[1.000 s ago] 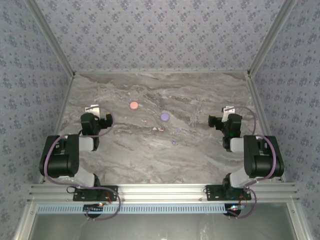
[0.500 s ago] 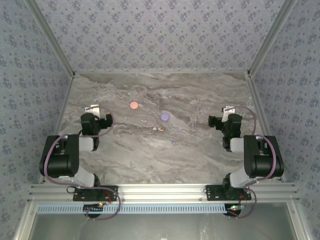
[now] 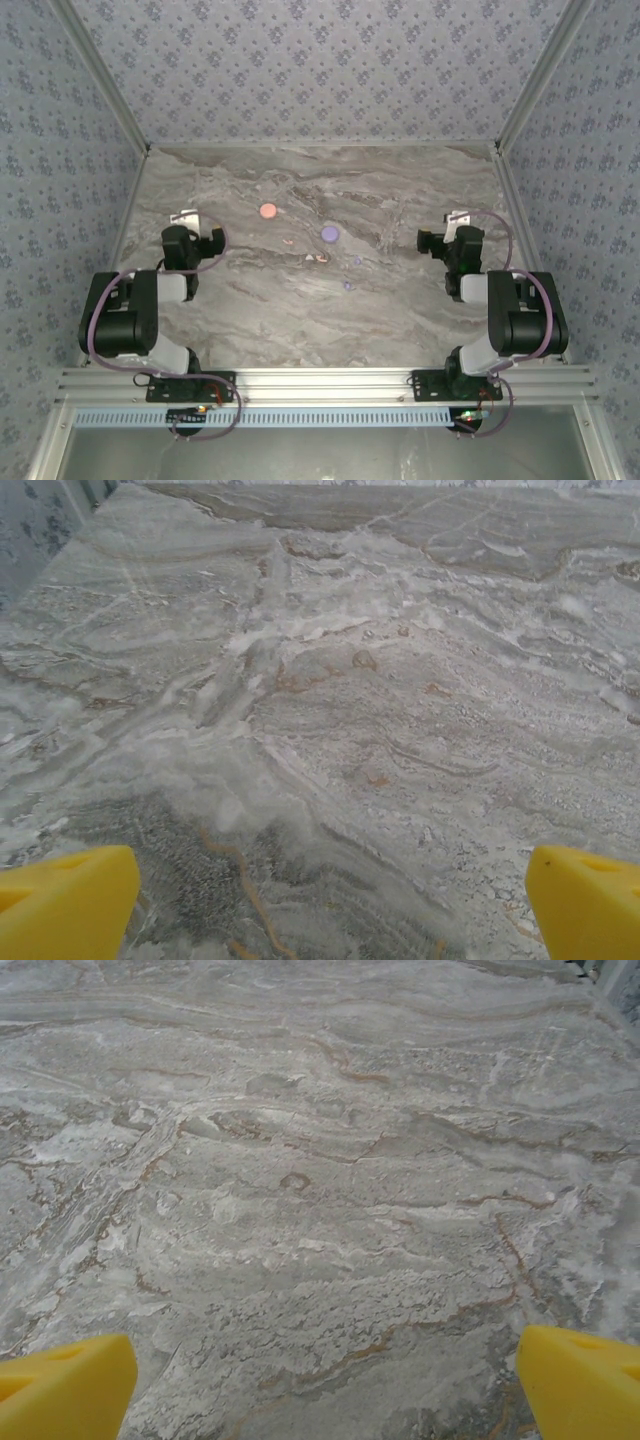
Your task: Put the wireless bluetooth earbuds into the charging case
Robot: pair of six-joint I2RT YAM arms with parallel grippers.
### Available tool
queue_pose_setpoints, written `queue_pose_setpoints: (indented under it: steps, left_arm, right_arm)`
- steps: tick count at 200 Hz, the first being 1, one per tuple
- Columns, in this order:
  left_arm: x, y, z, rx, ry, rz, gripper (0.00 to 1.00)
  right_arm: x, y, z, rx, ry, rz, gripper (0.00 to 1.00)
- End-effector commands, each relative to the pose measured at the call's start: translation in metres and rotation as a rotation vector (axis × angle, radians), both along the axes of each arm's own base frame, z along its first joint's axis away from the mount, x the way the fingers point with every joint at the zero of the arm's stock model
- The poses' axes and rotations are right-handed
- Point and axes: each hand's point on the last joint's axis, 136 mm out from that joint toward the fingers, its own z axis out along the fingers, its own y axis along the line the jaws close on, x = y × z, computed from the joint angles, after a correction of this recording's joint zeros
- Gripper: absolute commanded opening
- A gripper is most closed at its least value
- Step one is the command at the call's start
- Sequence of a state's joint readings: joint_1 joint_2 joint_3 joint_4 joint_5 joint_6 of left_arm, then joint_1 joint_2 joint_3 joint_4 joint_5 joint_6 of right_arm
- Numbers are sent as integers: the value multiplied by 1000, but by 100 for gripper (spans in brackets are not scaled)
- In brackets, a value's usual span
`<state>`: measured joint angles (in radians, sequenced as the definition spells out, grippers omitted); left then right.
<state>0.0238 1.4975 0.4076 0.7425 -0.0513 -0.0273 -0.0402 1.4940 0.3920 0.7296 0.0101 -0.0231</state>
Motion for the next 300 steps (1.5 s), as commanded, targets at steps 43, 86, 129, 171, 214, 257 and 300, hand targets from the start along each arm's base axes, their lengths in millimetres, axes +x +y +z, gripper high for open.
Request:
queue_pose_setpoints:
  steps: [43,86,129,171,214,257,300]
  left_arm:
    - [-9,6,44,-97,121,111,99]
    - [-4,-32,50,-199,291,58,99]
    - [3,-92,42,-145,461,-67,99]
    - [8,-173,44,-195,533,-293,97]
    - [9,-235,41,-302,622,-441,84]
    - [21,-277,29,-334,704,-487,67]
    - [36,-299,15,-353,797,-516,40]
  right_arm:
    - [-7,-5,42,67,125,-84,100]
    - [-14,12,55,197,236,-84,100]
    - [-28,50,49,269,371,13,100]
    - [-27,90,39,320,472,132,100]
    - [-20,130,35,429,545,276,100]
    - [-12,174,23,510,644,364,88]
    - [7,226,14,528,728,432,49]
